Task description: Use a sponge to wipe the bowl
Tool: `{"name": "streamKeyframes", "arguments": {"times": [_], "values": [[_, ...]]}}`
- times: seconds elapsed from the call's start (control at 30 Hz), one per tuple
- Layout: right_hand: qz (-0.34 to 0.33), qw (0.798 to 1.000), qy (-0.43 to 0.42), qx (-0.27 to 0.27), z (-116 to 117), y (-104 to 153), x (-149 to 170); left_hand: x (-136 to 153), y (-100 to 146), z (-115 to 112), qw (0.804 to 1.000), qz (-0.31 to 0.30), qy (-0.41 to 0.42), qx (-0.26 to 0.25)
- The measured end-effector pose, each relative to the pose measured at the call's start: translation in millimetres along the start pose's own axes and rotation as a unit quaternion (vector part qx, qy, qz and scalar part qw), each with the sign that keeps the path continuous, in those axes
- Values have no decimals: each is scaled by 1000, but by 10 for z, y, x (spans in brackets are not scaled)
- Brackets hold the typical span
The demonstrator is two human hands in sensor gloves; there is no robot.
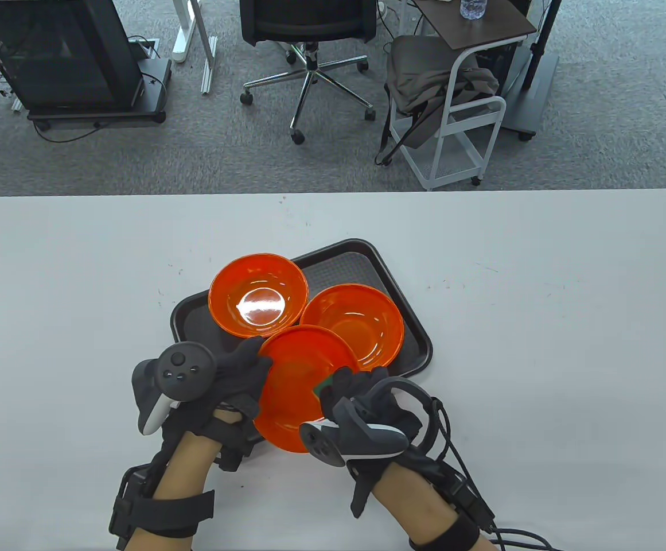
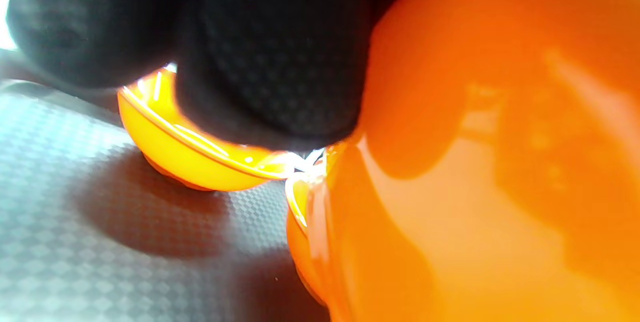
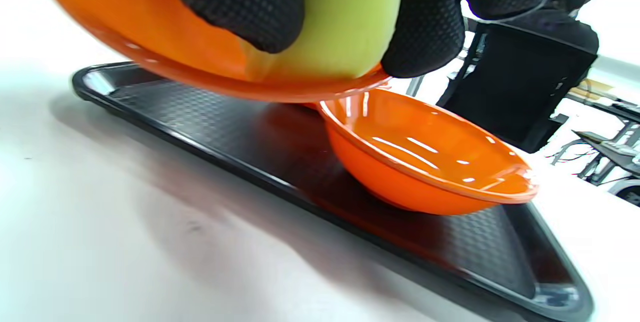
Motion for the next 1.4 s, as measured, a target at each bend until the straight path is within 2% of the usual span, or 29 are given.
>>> {"name": "streamKeyframes", "arguments": {"times": [0.1, 0.3, 0.5, 0.63, 0.87, 0.97, 1.13, 1.4], "values": [[16, 999, 13, 32, 3, 4, 88, -34, -11, -42, 1000, -5, -3, 9], [7, 992, -2, 129, -76, 22, 127, -96, -31, -168, 999, -14, 13, 29], [-35, 978, -74, 193, -109, 48, 79, -196, -30, -264, 999, -29, 3, 16], [-72, 957, -153, 236, -127, 61, 30, -202, -20, -251, 999, -36, -3, -20], [-133, 941, -204, 235, -127, 43, -83, -128, 1, -136, 998, -28, -10, -56], [-152, 941, -203, 225, -133, 35, -137, -41, 8, -64, 998, -15, -6, -65], [-152, 957, -156, 192, -168, 46, -162, 169, 51, 147, 995, 11, 14, -96], [-90, 978, -55, 180, -244, 152, 7, 354, 119, 328, 990, 36, 43, -129]]}}
Point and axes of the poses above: the tracker on the back of each hand, its own x axis roughly to the little-finger side, its own y axis roughly from the fingertips to the wrist, z = x × y, the point moved 3 cm from there along -y, roughly from the wrist to the fingertips, and after that the axes turned 10 degrees about -z, right-handed, at the moved point
